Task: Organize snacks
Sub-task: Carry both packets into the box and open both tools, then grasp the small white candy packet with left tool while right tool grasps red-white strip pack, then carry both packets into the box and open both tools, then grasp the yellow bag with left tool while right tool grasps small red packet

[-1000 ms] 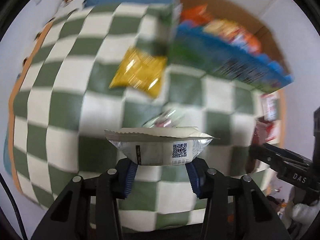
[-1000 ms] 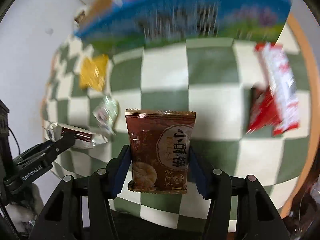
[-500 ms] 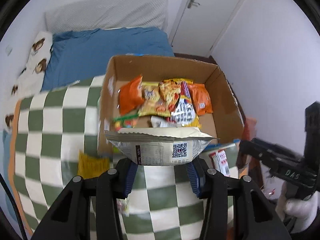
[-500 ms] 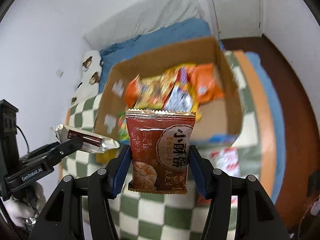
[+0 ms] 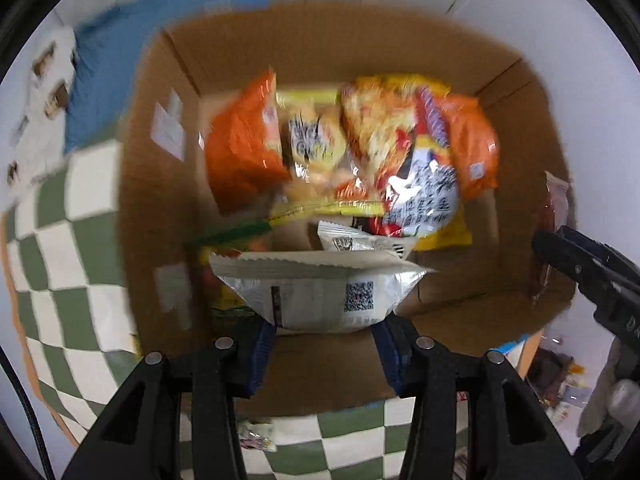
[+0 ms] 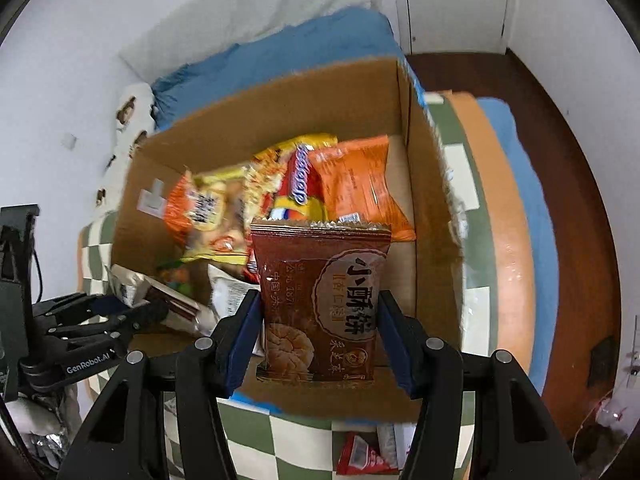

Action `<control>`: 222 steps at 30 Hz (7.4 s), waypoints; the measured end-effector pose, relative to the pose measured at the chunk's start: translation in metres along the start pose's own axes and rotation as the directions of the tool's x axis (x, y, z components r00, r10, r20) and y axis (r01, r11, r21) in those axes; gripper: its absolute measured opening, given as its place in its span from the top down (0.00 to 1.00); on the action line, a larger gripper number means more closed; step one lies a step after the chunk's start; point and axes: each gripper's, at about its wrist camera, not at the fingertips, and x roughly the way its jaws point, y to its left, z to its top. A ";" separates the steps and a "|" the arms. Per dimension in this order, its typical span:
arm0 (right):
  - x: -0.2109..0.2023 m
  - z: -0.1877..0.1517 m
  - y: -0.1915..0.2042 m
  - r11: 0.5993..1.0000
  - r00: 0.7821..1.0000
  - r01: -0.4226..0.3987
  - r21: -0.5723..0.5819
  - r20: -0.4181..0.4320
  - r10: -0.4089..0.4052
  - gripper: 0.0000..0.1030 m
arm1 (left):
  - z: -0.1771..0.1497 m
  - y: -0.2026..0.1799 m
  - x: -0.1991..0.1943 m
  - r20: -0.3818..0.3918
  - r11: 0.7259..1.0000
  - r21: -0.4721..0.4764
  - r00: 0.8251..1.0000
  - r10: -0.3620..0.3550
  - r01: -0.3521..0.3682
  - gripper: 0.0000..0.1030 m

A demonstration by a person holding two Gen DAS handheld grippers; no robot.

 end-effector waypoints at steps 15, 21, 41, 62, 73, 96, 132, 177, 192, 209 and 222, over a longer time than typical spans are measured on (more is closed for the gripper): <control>0.056 0.002 0.012 0.998 0.985 0.025 -0.056 -0.170 -0.034 0.17 | 0.023 0.004 0.016 0.006 0.999 -0.032 1.000 0.015 -0.015 0.16; 0.041 -0.004 0.021 0.996 0.992 0.063 -0.068 -0.107 -0.071 0.09 | 0.003 -0.007 0.000 0.080 1.000 -0.011 0.997 0.019 -0.018 0.07; -0.059 -0.056 0.024 0.982 0.971 0.177 -0.061 0.176 -0.164 0.05 | -0.062 -0.027 -0.103 0.449 0.990 -0.055 0.882 0.142 -0.132 0.07; -0.127 -0.127 0.004 0.998 0.969 0.061 -0.004 0.239 -0.058 0.05 | -0.146 -0.032 -0.146 0.552 0.989 -0.117 0.822 0.136 -0.086 0.07; 0.008 -0.152 -0.064 0.989 0.991 0.132 0.073 -0.012 -0.131 0.16 | -0.182 0.079 -0.048 0.292 0.924 -0.331 0.911 0.292 -0.190 0.07; 0.063 -0.191 -0.081 0.976 0.975 0.198 0.087 -0.121 -0.187 0.45 | -0.200 0.070 0.070 0.063 0.964 -0.249 0.992 0.110 -0.091 0.53; 0.038 -0.284 -0.094 0.956 0.986 0.122 0.267 -0.141 -0.087 0.54 | -0.236 0.009 0.061 0.069 0.990 -0.142 0.997 0.026 -0.016 0.56; 0.044 0.021 -0.010 0.991 0.993 0.116 0.059 -0.015 -0.115 0.09 | 0.071 0.048 0.005 0.157 0.989 -0.095 0.979 0.126 -0.112 0.27; 0.009 -0.004 0.016 0.984 0.980 0.179 -0.023 0.089 -0.176 0.09 | 0.010 0.030 -0.041 0.318 0.986 -0.118 0.936 0.148 -0.116 0.26; -0.084 -0.075 0.052 0.973 0.938 0.206 -0.104 0.306 -0.166 0.09 | -0.088 -0.015 -0.123 0.546 0.987 -0.070 0.823 0.158 -0.144 0.26; -0.158 -0.119 0.066 0.978 0.902 0.181 -0.107 0.414 -0.122 0.09 | -0.143 -0.025 -0.169 0.629 0.990 -0.083 0.765 0.138 -0.111 0.26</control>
